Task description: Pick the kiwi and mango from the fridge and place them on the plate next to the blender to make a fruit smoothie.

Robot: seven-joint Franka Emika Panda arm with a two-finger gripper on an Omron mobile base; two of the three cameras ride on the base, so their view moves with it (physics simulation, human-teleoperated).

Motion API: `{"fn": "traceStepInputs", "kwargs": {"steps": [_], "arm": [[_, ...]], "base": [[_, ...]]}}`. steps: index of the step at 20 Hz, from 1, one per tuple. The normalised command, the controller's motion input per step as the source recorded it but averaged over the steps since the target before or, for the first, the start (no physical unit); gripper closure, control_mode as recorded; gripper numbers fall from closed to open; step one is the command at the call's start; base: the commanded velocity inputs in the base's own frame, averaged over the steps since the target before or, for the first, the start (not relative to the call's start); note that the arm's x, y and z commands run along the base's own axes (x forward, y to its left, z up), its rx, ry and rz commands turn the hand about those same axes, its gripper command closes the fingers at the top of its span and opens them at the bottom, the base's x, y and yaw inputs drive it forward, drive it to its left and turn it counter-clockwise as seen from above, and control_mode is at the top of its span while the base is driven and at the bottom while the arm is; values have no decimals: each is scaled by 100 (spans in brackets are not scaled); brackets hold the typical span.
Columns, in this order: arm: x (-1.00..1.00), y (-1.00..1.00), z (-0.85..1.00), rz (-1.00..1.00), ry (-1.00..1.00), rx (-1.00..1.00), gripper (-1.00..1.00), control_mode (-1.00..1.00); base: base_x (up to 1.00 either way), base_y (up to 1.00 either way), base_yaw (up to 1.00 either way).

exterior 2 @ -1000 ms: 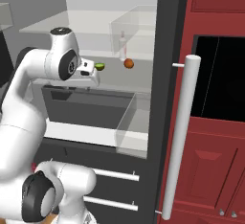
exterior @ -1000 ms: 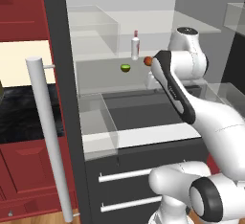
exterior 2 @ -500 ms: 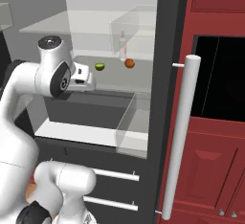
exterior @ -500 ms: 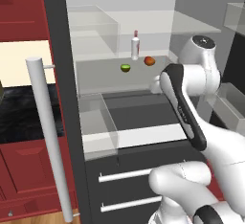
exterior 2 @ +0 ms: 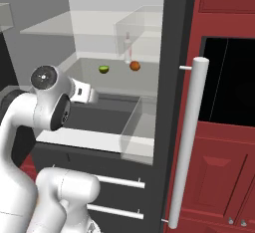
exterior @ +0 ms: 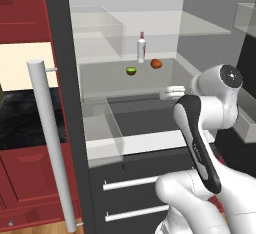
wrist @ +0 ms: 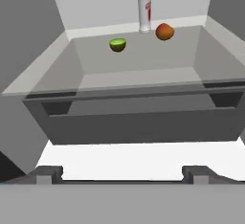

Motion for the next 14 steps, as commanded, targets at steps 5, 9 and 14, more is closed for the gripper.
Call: {"fn": "traceStepInputs", "kwargs": {"steps": [5,9,14], "arm": [[0,0,2,-12,-17,6,-100,-100],[11,0,25,-7,0,0,-100,-100],[32,0,32,-4,5,0,-100,-100]], "base": [[0,0,0],[0,0,0],[0,0,0]]}}
